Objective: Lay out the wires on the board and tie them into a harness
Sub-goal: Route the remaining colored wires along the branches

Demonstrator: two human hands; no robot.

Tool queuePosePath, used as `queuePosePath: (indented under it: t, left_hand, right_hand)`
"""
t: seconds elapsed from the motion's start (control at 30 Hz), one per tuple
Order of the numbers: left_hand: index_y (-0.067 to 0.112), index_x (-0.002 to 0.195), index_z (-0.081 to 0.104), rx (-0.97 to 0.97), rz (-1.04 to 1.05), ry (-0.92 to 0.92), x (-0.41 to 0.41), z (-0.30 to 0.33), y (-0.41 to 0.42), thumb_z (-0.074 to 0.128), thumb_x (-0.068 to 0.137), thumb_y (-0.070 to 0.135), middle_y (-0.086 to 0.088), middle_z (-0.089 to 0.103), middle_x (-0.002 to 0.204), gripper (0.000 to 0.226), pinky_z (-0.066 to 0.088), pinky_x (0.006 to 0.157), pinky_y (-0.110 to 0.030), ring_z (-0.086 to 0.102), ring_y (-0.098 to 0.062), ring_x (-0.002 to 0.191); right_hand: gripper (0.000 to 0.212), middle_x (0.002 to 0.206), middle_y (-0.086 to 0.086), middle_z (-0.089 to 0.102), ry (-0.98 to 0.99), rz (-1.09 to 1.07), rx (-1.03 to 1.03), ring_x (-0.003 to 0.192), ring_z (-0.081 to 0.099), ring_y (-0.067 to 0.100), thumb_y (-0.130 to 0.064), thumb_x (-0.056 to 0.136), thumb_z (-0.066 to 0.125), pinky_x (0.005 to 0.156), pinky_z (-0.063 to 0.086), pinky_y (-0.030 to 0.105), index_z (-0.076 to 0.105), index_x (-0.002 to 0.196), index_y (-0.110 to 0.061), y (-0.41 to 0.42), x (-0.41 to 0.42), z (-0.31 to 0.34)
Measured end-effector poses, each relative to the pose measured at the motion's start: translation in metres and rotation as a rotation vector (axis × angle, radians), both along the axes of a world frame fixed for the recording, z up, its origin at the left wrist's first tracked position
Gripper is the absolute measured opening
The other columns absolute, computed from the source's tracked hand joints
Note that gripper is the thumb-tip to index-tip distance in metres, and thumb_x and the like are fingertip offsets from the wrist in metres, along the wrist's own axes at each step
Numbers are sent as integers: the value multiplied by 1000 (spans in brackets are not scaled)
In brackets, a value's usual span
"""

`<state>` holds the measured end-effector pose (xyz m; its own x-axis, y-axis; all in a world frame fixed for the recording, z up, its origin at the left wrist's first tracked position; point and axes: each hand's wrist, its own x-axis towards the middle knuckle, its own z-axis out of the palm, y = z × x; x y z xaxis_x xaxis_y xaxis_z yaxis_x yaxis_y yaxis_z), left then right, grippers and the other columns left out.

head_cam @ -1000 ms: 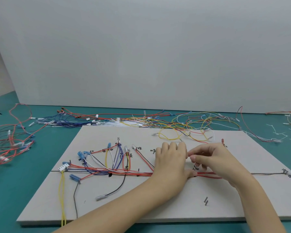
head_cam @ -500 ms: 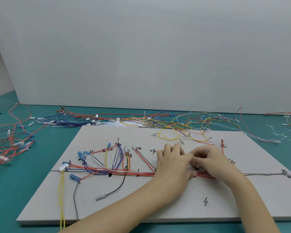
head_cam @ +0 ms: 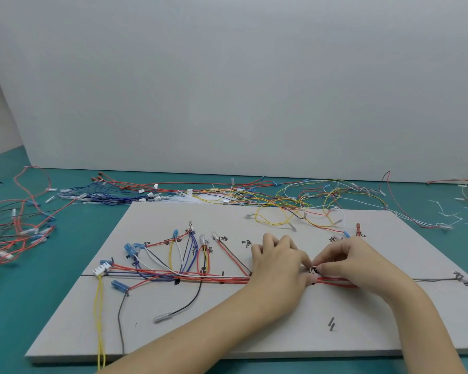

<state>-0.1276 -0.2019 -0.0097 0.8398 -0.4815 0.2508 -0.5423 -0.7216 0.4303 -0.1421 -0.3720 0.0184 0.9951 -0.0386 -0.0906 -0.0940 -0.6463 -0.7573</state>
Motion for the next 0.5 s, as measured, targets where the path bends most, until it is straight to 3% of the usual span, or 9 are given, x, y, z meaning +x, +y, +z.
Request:
queuePosePath:
  t: [0.13, 0.3, 0.5]
  left_hand:
    - [34, 114, 64, -7, -6, -7, -1, -1, -2, 56, 92, 45, 7, 46, 117, 26, 20, 91, -35, 27, -20, 116]
    - [34, 110, 63, -36, -38, -6, 0, -2, -3, 56, 94, 40, 6, 42, 113, 18, 18, 88, -33, 28, -20, 115]
    - [33, 107, 61, -35, -32, -71, 1, -7, -5, 56, 94, 38, 8, 24, 102, 15, 17, 82, -31, 29, -20, 107]
  right_hand:
    - [14, 69, 1, 72, 32, 11, -16, 61, 60, 4, -7, 76, 72, 65, 47, 23, 76, 67, -16, -1, -1, 1]
    - [31, 53, -5, 62, 20, -28, -56, 47, 49, -1, -15, 78, 57, 50, 37, 11, 68, 49, -18, 2, 0, 0]
    - [30, 52, -5, 61, 29, -2, -15, 45, 47, -1, -17, 77, 60, 46, 33, 8, 68, 48, -16, 4, 0, 1]
